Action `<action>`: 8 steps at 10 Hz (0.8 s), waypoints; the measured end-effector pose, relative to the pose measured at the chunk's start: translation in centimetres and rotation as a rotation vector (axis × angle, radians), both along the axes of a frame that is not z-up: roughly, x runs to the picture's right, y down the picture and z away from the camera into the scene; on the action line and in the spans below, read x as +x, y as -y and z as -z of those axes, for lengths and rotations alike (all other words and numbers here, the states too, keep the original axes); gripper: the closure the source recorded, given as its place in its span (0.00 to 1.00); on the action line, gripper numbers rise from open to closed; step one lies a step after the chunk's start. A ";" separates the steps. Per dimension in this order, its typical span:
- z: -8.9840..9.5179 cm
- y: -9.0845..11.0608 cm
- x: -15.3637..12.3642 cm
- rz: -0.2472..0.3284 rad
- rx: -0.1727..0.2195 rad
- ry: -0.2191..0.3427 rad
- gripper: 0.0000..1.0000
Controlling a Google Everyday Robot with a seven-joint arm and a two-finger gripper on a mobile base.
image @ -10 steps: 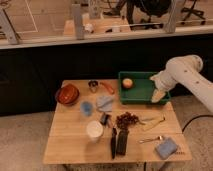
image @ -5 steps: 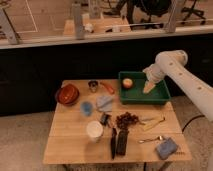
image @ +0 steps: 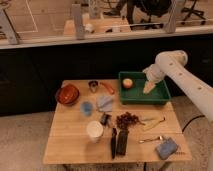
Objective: Place apple in plastic cup
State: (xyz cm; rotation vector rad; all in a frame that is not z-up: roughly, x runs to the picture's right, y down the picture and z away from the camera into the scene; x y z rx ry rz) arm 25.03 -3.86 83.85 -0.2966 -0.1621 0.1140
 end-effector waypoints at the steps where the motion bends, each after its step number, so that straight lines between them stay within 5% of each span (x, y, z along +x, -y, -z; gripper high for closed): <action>1: -0.3 0.0 0.0 -0.003 0.003 0.001 0.20; 8: -9.3 1.7 -0.3 -0.053 -0.004 -0.016 0.20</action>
